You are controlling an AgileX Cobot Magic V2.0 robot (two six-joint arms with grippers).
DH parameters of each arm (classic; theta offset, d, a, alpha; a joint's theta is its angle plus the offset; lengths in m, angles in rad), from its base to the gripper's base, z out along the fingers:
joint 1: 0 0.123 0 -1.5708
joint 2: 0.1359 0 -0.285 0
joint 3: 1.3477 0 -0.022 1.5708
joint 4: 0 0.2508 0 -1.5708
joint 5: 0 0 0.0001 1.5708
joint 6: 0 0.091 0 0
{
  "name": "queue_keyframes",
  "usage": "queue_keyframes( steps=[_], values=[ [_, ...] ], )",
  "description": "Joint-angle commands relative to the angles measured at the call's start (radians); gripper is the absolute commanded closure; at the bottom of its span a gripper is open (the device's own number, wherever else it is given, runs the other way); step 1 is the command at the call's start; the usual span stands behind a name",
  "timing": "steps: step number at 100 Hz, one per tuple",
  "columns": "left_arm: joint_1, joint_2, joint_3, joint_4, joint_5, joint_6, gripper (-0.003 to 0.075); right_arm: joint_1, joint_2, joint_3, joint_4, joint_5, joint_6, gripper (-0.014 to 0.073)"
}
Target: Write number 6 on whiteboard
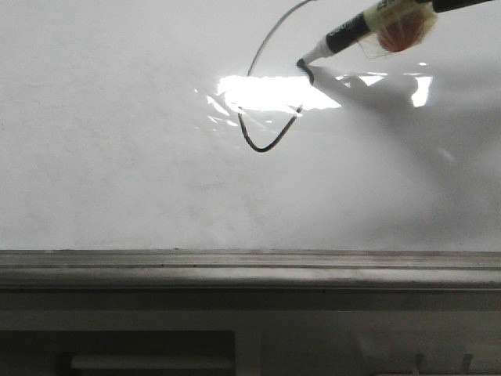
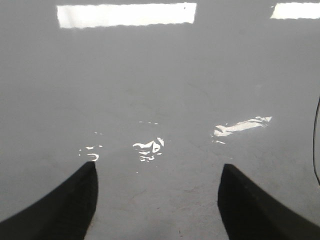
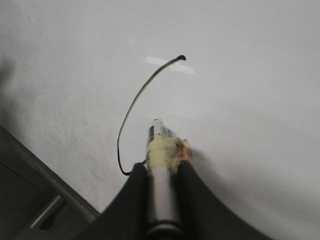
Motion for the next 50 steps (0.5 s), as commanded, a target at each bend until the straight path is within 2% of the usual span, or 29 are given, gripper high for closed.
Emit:
queue_keyframes(
  steps=[1,23,50],
  values=[
    [0.001,-0.003,-0.027,-0.022,-0.055,-0.007,0.026,-0.013,0.027,-0.042,0.062,-0.089,-0.065,0.0638],
    [0.001,-0.003,-0.027,-0.022,-0.055,-0.007,0.026,-0.013,0.089,-0.087,0.104,-0.022,-0.109,0.0638],
    [0.001,-0.003,-0.029,-0.022,-0.046,-0.007,0.026,0.04,0.111,-0.108,0.104,0.039,-0.121,0.0638]
  ],
)
